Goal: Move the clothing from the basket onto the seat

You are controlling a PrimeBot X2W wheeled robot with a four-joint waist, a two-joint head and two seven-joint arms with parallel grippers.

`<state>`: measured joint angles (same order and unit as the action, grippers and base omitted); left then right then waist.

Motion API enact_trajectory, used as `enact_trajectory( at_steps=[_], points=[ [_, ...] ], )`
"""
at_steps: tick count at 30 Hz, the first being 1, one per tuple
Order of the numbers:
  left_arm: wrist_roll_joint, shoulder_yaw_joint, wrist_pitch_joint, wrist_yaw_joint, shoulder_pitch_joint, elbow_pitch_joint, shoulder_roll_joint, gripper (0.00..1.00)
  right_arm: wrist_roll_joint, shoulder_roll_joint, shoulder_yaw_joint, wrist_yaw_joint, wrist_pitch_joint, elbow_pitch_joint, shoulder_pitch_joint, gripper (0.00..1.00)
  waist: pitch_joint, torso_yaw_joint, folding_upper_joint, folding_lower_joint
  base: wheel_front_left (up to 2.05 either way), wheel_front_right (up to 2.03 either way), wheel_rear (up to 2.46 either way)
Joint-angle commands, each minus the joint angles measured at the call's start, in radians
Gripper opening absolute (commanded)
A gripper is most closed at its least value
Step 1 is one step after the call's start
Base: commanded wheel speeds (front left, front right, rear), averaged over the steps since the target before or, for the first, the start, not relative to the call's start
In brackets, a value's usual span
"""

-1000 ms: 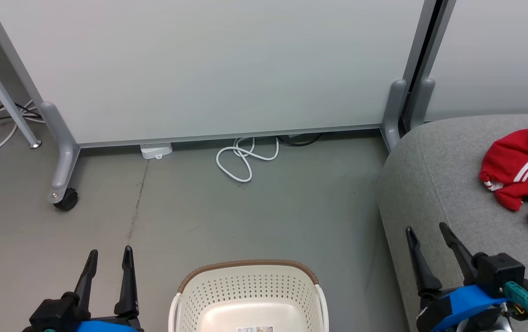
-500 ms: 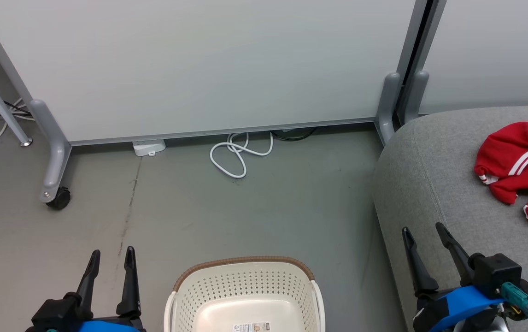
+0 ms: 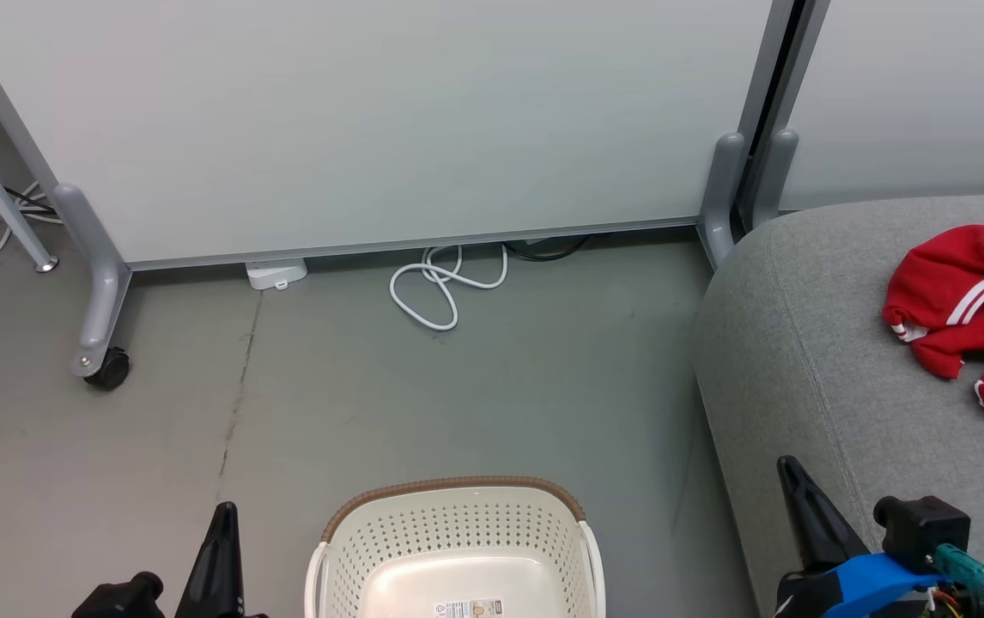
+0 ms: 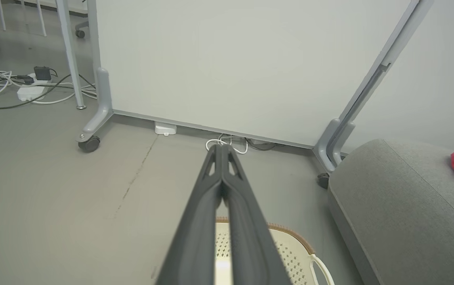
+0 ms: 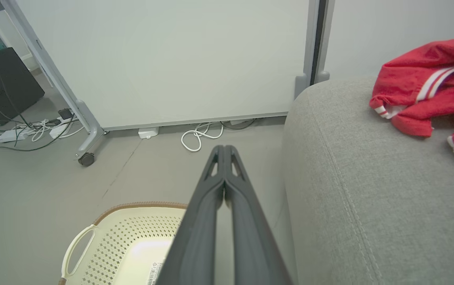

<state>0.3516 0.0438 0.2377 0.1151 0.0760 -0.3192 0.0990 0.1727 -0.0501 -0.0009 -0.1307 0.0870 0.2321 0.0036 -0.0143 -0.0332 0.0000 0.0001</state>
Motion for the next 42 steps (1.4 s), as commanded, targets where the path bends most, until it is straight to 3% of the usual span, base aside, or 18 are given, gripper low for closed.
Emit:
enact_trajectory(
  at_steps=[1,21,42],
  points=[
    [0.048,-0.012,-0.011,0.001,-0.024,0.017,0.004,0.0,0.056,-0.001,-0.007,0.0,-0.008,-0.014,-0.018,0.0,0.0,0.0,0.0,0.0,0.0,0.0,0.0],
    [0.364,-0.05,-0.099,0.006,-0.068,0.035,-0.01,0.0,0.417,-0.001,-0.034,0.0,-0.058,-0.01,-0.045,0.0,0.002,0.006,0.0,0.0,0.0,0.0,0.0],
    [0.629,-0.083,-0.175,0.01,-0.105,0.048,-0.021,0.0,0.719,-0.001,-0.058,0.0,-0.1,-0.005,-0.067,0.0,0.004,0.012,0.0,0.0,0.0,0.0,0.0]
  ],
)
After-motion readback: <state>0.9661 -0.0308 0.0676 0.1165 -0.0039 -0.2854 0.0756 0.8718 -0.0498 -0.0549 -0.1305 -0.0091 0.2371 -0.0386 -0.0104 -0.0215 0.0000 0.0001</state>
